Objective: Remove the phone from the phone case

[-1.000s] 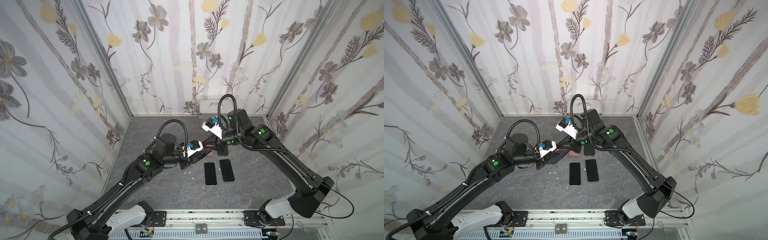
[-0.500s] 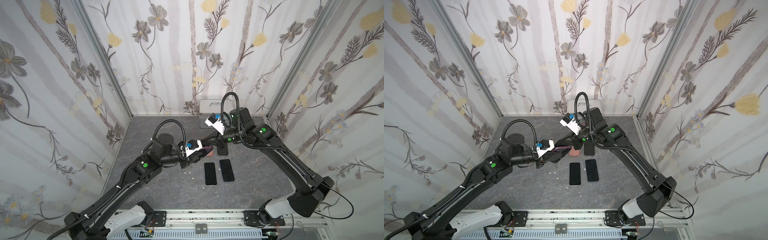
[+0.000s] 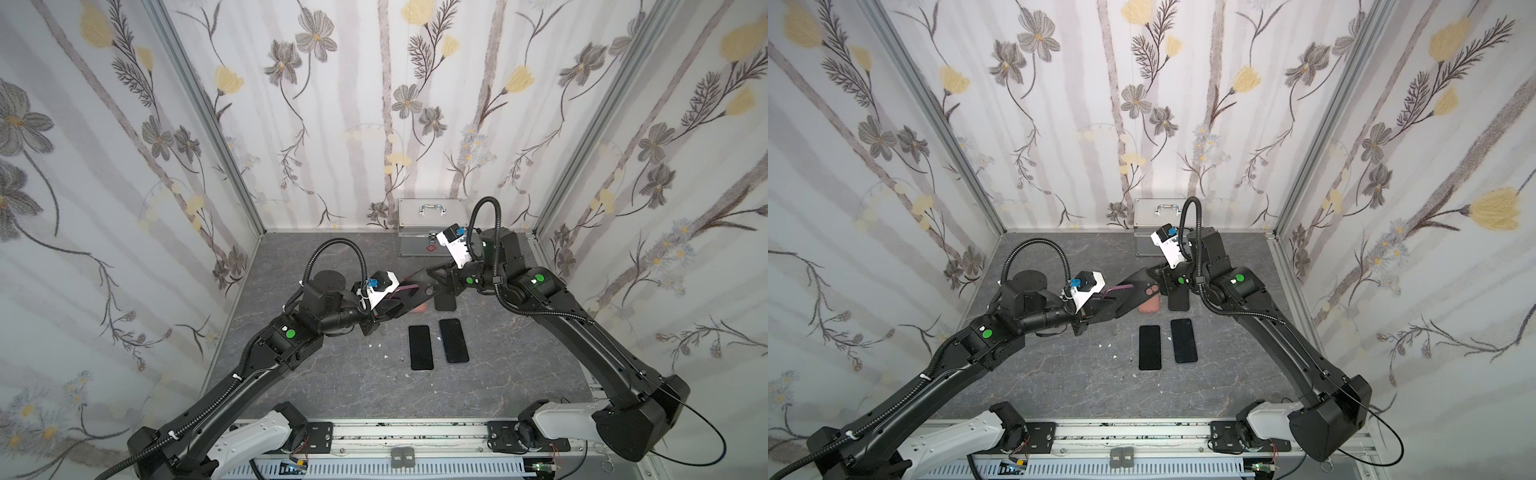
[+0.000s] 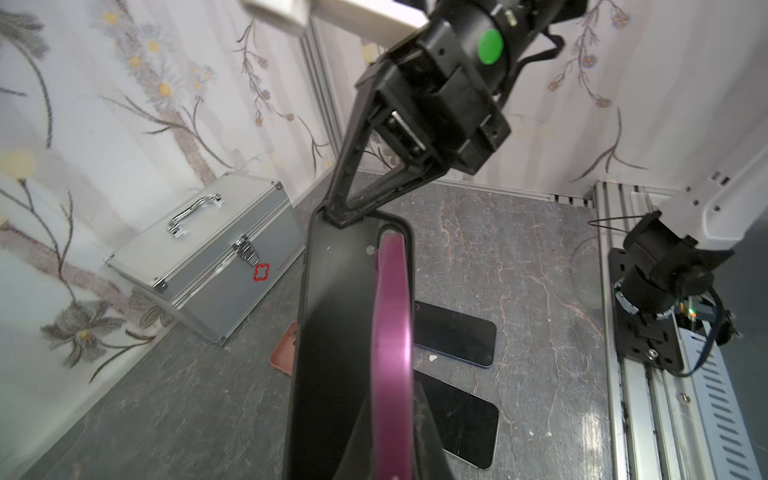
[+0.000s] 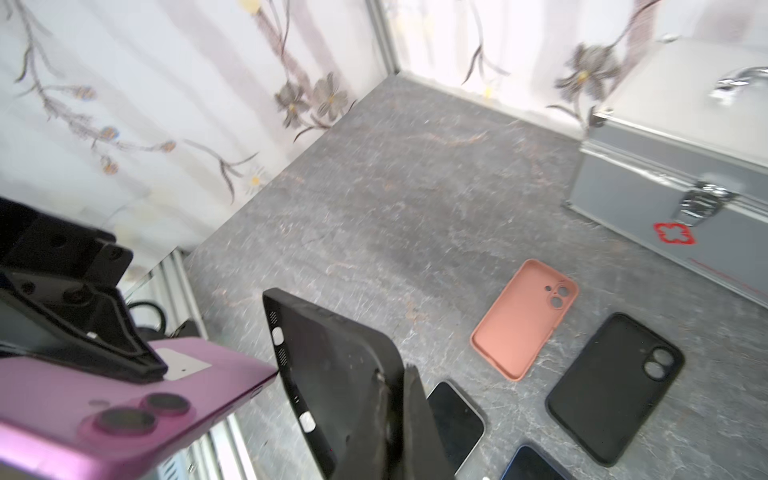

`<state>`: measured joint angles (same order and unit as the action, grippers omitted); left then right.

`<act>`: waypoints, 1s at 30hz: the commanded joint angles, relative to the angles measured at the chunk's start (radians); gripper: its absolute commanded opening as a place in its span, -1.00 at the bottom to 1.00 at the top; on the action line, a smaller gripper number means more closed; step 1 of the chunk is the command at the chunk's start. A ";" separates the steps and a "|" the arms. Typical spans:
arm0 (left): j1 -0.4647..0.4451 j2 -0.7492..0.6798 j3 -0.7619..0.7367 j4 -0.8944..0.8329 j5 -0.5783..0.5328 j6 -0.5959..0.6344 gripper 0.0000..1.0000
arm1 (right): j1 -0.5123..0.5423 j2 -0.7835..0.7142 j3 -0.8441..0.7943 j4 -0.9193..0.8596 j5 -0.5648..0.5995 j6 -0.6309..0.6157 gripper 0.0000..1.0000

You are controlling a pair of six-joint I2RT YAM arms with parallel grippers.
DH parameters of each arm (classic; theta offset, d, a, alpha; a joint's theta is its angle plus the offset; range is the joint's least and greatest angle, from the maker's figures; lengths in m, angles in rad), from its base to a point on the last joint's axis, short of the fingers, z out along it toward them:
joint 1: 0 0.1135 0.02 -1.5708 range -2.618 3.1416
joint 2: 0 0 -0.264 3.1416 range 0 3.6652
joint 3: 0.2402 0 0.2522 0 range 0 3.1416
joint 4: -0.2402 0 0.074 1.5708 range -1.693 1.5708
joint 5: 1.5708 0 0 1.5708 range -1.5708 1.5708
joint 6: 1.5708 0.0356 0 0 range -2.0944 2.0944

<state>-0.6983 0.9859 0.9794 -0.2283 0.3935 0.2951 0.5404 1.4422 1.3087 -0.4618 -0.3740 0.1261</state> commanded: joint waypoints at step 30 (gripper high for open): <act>0.259 0.188 -0.357 0.236 0.145 -0.820 -1.00 | -0.026 -0.090 -0.371 0.194 0.292 0.161 -1.00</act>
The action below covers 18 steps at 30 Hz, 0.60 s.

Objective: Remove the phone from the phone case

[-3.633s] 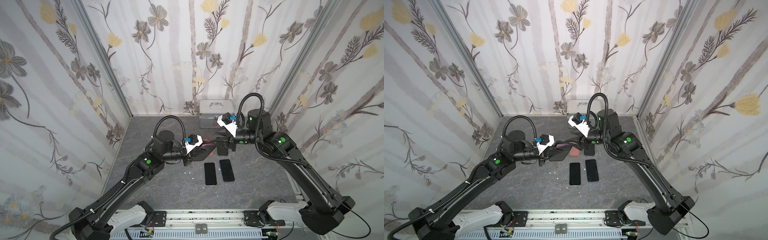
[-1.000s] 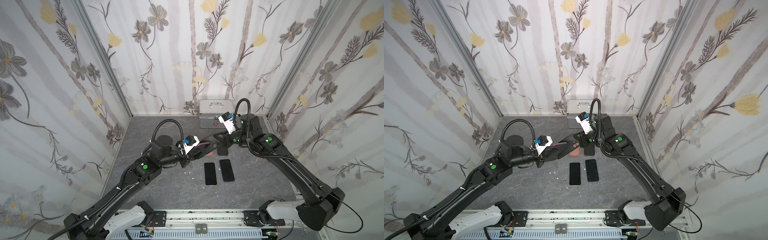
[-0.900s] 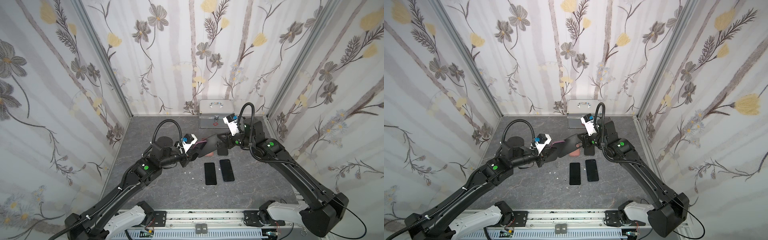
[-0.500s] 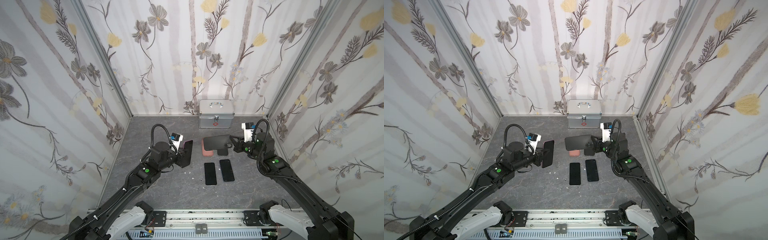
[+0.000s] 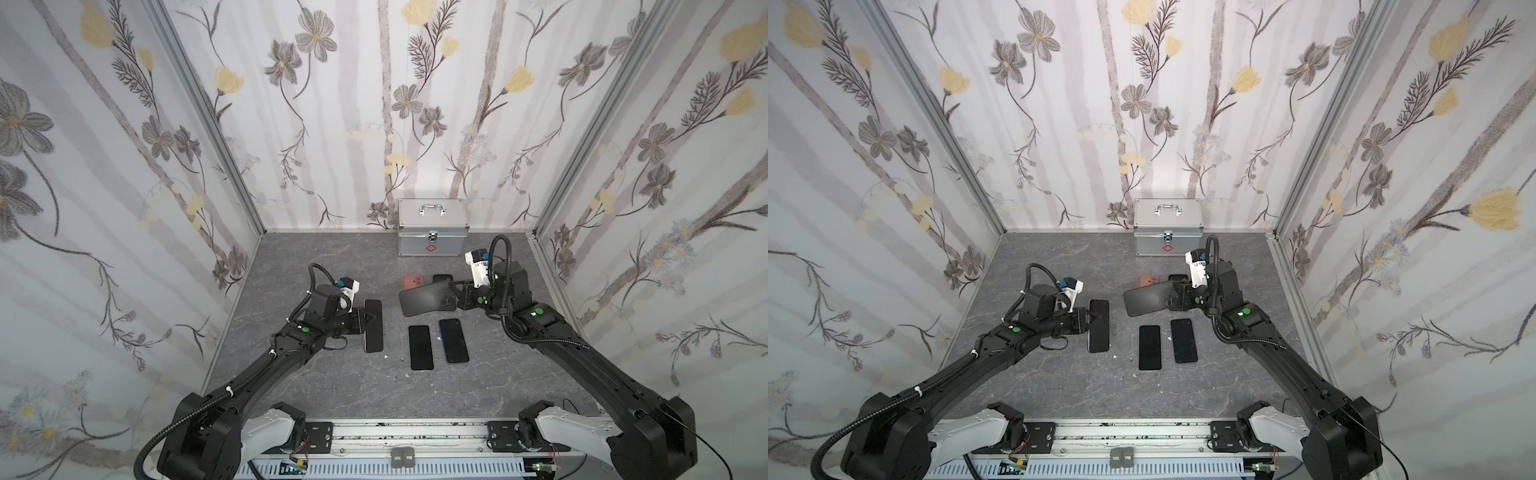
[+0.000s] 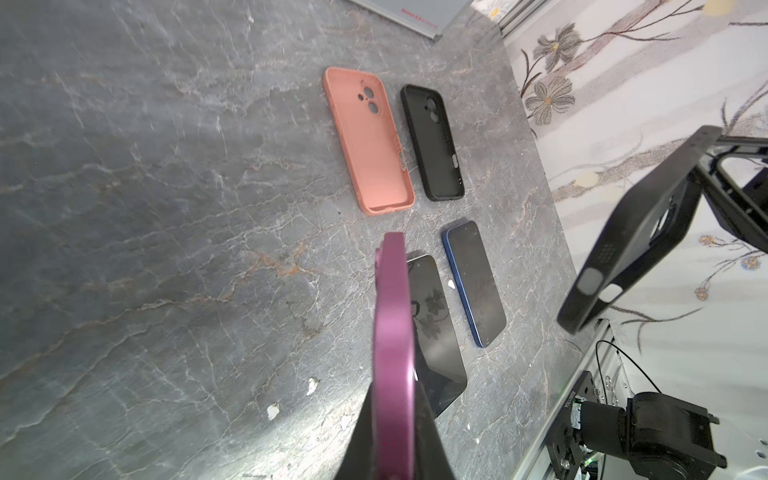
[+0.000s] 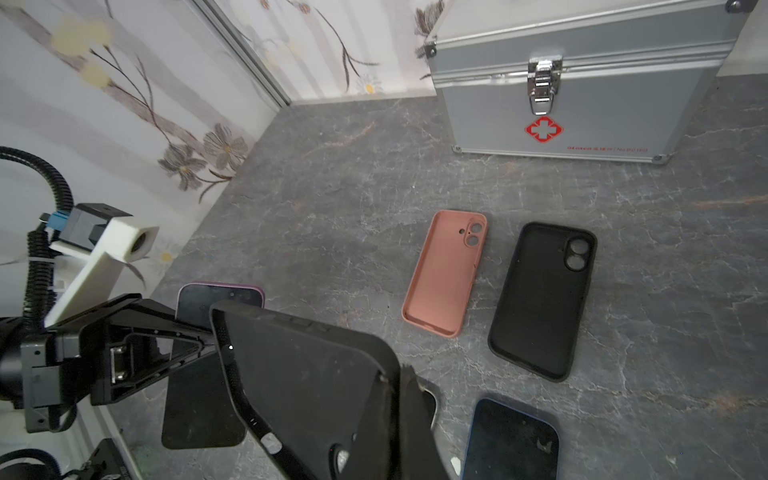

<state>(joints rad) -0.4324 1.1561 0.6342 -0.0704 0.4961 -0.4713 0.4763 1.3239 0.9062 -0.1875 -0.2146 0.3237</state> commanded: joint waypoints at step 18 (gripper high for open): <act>-0.018 0.160 -0.101 0.157 0.020 -0.096 -1.00 | 0.186 0.204 0.100 -0.216 0.275 0.128 -1.00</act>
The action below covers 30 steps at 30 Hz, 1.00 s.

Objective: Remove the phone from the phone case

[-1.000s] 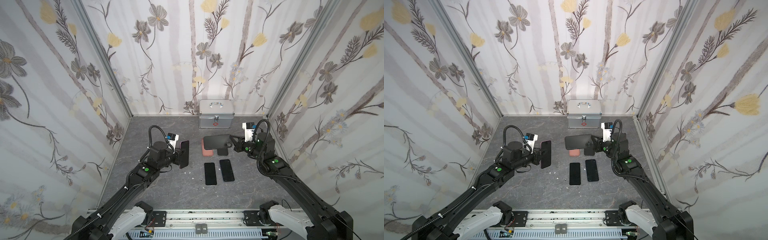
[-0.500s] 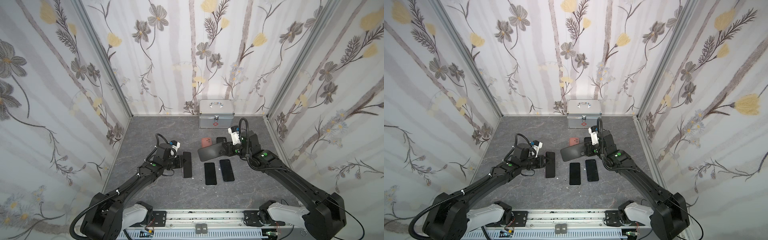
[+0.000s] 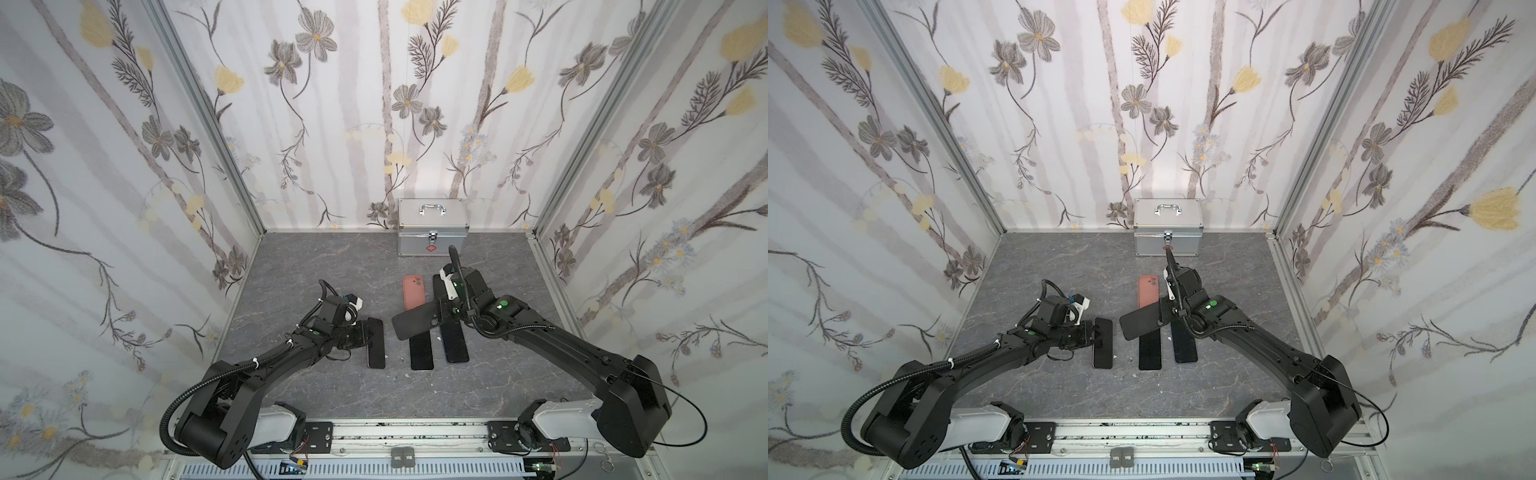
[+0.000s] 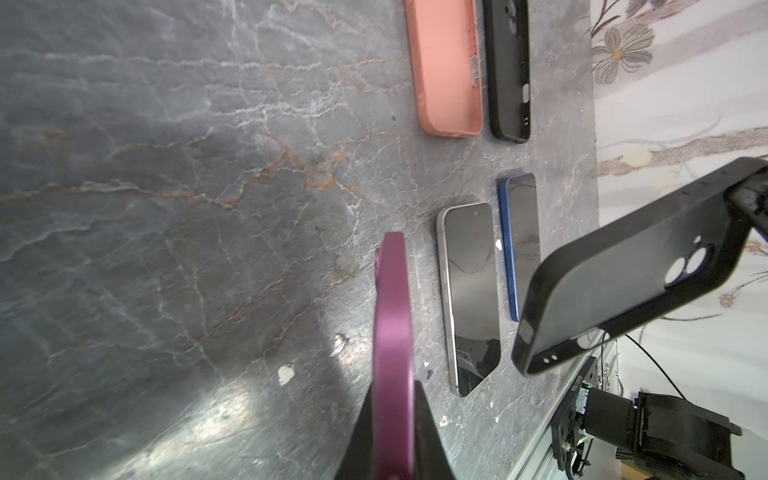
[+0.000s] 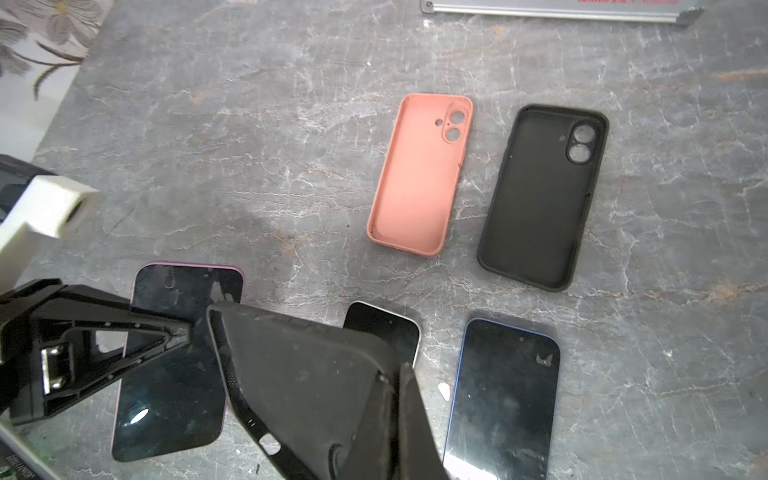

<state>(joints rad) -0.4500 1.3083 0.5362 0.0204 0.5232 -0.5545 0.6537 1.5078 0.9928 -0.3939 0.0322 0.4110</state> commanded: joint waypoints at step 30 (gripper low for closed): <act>-0.046 0.233 -0.010 0.293 0.049 -0.108 -0.78 | 0.087 0.202 0.070 -0.054 0.182 0.105 -1.00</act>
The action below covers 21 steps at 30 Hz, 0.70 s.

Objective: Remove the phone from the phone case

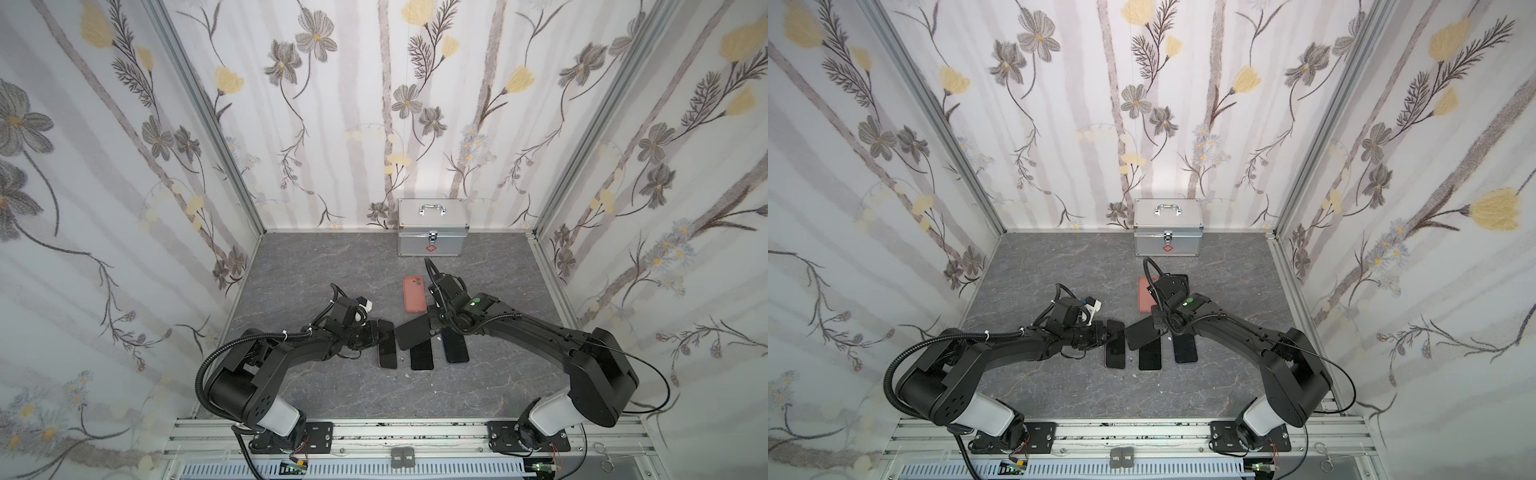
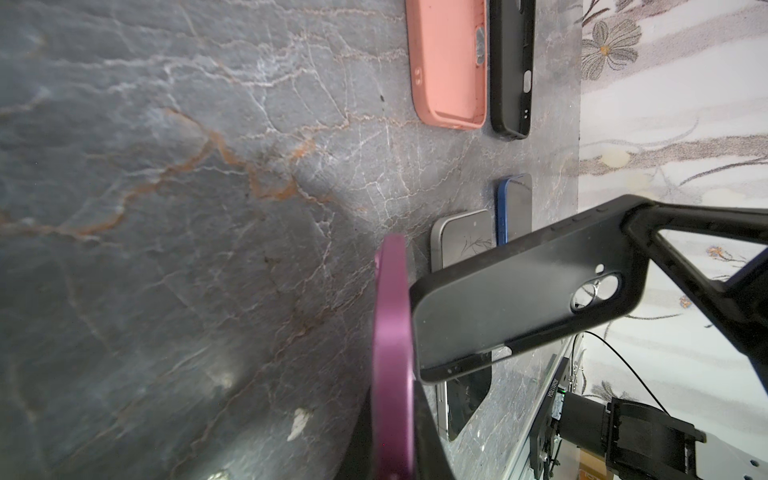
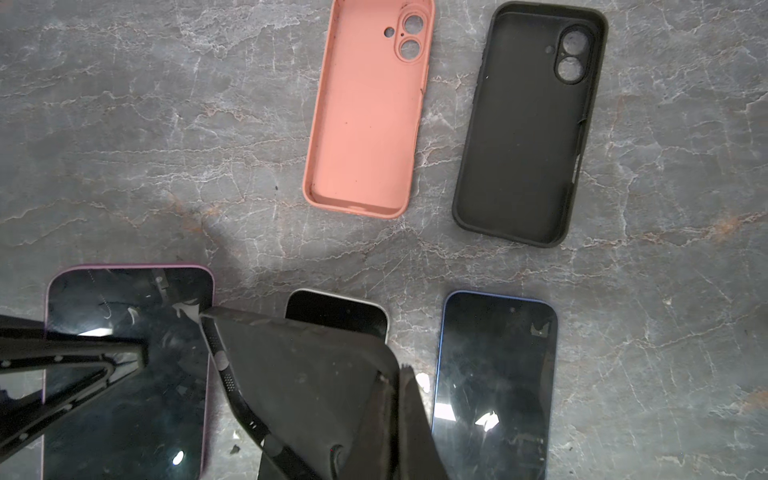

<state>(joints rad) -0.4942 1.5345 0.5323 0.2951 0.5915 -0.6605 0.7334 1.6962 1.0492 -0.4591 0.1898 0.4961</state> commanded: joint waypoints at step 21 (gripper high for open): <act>0.000 0.027 -0.022 0.019 -0.052 -0.002 -0.09 | 0.017 0.013 0.006 -0.003 0.062 0.021 -1.00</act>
<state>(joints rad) -0.4957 1.5597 0.5140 0.3016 0.5499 -0.6594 0.7502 1.7157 1.0554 -0.4679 0.2321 0.5072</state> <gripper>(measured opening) 0.454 0.050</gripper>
